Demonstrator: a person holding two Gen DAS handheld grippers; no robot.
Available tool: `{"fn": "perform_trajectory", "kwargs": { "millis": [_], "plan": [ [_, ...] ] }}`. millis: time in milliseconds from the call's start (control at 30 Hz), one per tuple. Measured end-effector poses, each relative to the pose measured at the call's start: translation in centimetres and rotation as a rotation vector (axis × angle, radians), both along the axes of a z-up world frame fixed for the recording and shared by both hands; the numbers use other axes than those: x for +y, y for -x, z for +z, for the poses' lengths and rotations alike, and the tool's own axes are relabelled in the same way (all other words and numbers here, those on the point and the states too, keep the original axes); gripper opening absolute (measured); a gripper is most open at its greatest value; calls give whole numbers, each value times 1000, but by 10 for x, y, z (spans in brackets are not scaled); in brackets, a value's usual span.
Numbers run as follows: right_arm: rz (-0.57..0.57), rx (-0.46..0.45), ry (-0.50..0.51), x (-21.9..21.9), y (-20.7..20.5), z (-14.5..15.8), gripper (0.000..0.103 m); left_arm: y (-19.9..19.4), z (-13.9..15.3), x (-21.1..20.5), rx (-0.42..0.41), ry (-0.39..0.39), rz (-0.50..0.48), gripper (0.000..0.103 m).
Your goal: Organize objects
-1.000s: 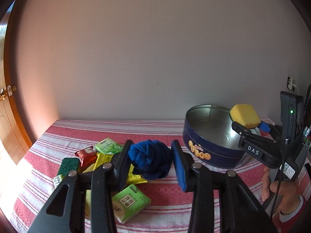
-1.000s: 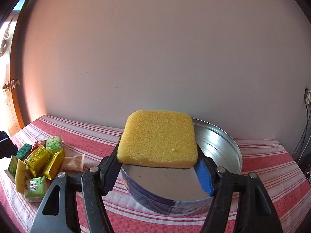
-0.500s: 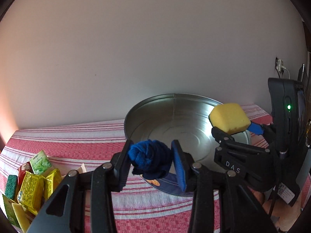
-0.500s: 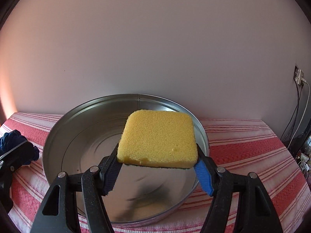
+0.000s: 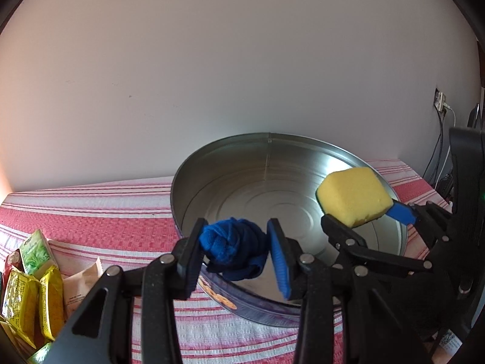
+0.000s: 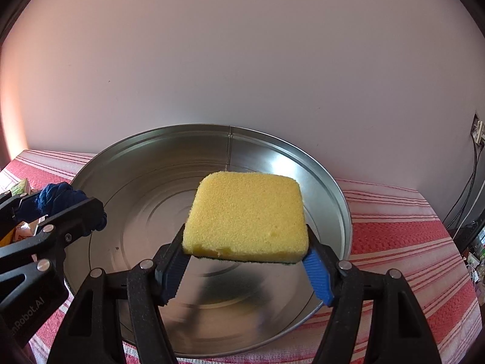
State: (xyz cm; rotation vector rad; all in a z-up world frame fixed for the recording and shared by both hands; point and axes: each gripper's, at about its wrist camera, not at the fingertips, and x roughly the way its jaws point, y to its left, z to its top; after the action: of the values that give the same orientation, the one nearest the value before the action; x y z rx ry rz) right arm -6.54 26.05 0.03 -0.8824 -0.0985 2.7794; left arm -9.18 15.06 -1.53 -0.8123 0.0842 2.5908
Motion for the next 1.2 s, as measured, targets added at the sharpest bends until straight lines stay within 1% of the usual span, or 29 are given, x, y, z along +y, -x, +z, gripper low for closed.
{"fn": "perform_trajectory", "kwargs": {
  "millis": [33,67,100,133,167,200,267,300,333,433,633,700,767,867,1000,1067,1200],
  "plan": [
    [-6,0,3,1,0,0,72,0,1,-2,1,-11,-4,40],
    [-10,6,10,2,-1,0,74,0,1,-4,1,-23,-5,45],
    [-18,13,23,4,-1,0,76,0,2,-8,4,-40,-5,54],
    [-24,28,46,7,-3,0,80,-1,5,-12,9,-57,-5,61],
    [-30,52,73,11,-6,1,83,-2,6,-16,11,-65,14,84],
    [-36,80,99,16,-10,4,83,-6,10,-22,23,-74,40,102],
    [-57,134,138,24,-16,9,83,-15,17,-31,74,-98,67,103],
    [-75,159,148,27,-20,11,83,-19,21,-33,89,-94,64,103],
    [-98,182,152,29,-22,13,83,-22,24,-35,105,-80,68,103],
    [-149,230,175,39,-27,16,85,-34,30,-45,169,-39,124,103],
    [-190,291,303,56,-37,15,85,-51,25,-70,202,32,207,103],
    [-189,298,301,55,-37,14,85,-54,22,-75,203,43,220,103],
    [-184,303,274,49,-36,14,85,-59,20,-84,213,55,239,103],
    [-174,309,244,44,-39,12,85,-66,16,-97,223,92,278,103],
    [-166,337,237,27,-53,16,85,-76,16,-111,212,80,291,103],
    [-182,352,227,19,-59,18,85,-80,16,-116,214,78,296,103],
    [-186,321,246,6,-67,14,85,-86,13,-122,210,79,295,103]
  ]
}}
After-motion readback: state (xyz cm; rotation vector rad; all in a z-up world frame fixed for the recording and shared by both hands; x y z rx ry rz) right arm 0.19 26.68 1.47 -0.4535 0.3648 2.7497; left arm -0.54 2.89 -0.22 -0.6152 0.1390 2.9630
